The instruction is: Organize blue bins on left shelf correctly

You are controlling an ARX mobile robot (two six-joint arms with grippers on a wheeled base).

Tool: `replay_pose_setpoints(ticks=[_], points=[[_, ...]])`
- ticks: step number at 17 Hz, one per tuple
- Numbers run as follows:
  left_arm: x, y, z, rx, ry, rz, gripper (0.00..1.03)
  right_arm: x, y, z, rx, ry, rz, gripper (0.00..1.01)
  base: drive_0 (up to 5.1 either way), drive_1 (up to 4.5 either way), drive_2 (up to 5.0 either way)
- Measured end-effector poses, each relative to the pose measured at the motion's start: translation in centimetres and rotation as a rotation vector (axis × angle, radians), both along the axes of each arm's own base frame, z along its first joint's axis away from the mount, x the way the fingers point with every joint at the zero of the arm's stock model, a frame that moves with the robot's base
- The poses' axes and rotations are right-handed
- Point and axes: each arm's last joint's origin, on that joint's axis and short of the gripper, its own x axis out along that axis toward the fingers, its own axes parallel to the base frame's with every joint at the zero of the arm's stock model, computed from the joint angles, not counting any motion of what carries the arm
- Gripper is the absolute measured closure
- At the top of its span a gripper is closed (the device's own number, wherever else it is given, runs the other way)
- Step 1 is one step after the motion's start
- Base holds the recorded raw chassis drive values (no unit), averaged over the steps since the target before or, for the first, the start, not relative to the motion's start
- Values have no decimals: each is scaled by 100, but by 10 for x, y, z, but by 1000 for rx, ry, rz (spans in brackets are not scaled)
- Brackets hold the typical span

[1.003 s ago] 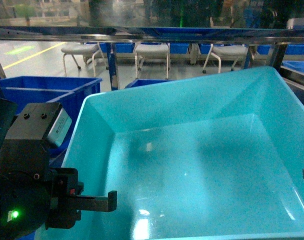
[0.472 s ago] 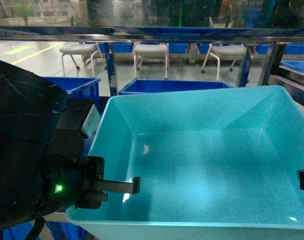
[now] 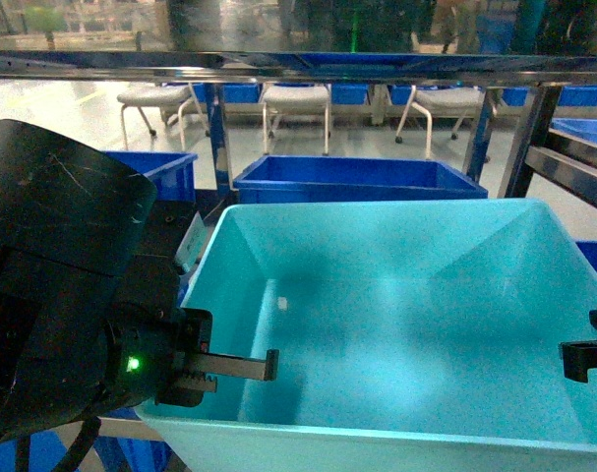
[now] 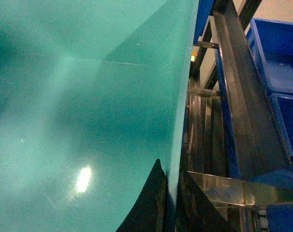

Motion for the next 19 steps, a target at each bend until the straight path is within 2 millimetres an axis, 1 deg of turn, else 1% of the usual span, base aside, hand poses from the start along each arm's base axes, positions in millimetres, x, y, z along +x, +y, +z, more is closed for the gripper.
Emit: replay_pose_setpoints(ticks=[4, 5, 7, 10, 13, 15, 18, 19], points=[[0, 0, 0, 0, 1, -2, 101, 1, -1, -1, 1, 17, -7, 99, 0, 0, 0], [4, -3, -2, 3, 13, -10, 101, 5, -3, -4, 8, 37, -26, 99, 0, 0, 0], [23, -14, -9, 7, 44, -37, 101, 17, -10, -17, 21, 90, -74, 99, 0, 0, 0], [40, -24, -20, 32, 80, -65, 101, 28, -14, -31, 22, 143, -99, 99, 0, 0, 0], [55, -28, -23, 39, 87, -57, 101, 42, -12, -33, 36, 150, -92, 99, 0, 0, 0], [69, -29, -27, 42, 105, -48, 101, 54, -10, -34, 44, 144, -81, 99, 0, 0, 0], [86, -34, -34, 55, 138, -50, 101, 67, -11, -46, 47, 194, -81, 99, 0, 0, 0], [94, -38, -38, 62, 147, -61, 101, 74, -14, -51, 48, 213, -89, 99, 0, 0, 0]])
